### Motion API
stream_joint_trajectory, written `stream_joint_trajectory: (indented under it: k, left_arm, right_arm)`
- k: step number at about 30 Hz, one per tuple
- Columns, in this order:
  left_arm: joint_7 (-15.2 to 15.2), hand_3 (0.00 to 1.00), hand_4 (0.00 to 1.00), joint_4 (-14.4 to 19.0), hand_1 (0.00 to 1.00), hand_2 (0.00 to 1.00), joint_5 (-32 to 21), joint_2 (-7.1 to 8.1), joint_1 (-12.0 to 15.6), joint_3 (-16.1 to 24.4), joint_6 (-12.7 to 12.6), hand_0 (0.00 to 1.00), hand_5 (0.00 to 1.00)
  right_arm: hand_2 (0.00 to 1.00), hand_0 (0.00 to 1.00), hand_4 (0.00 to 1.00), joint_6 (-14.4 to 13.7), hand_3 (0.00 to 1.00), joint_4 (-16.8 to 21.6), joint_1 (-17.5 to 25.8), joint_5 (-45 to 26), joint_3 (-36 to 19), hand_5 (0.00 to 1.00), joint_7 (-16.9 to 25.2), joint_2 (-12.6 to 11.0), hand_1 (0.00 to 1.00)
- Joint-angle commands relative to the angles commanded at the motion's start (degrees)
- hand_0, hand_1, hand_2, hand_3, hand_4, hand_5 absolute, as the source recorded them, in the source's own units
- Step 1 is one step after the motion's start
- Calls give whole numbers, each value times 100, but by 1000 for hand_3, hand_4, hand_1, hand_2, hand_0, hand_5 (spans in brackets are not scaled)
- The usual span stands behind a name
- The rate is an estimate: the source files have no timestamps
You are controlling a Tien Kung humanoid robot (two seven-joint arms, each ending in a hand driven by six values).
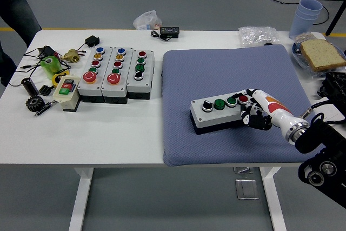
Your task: Pick up the button,place it on the desk,press the button,press the button
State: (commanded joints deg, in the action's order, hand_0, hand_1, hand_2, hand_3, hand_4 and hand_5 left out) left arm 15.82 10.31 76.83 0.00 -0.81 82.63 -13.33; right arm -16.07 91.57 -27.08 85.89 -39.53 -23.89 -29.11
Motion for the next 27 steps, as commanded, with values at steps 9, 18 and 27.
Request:
stream_joint_trajectory:
  k: [9,18,27]
  left_arm:
    - [3,431,263,0,422,427,18,0,0,4,2,566,371]
    - [23,430,267,0,422,426,104,0,5,61,-2,565,370]
    - [53,430,268,0,422,426,295,0,59,157,6,563,368]
  right_arm:
    - [251,236,410,2,732,-97,22,-46,69,2,-3,24,42]
    - [250,236,410,4,731,-175,64,-74,131,2,-1,42,42]
    - [283,286,461,-202,742,87,143,69,-106,2,90,-30,81]
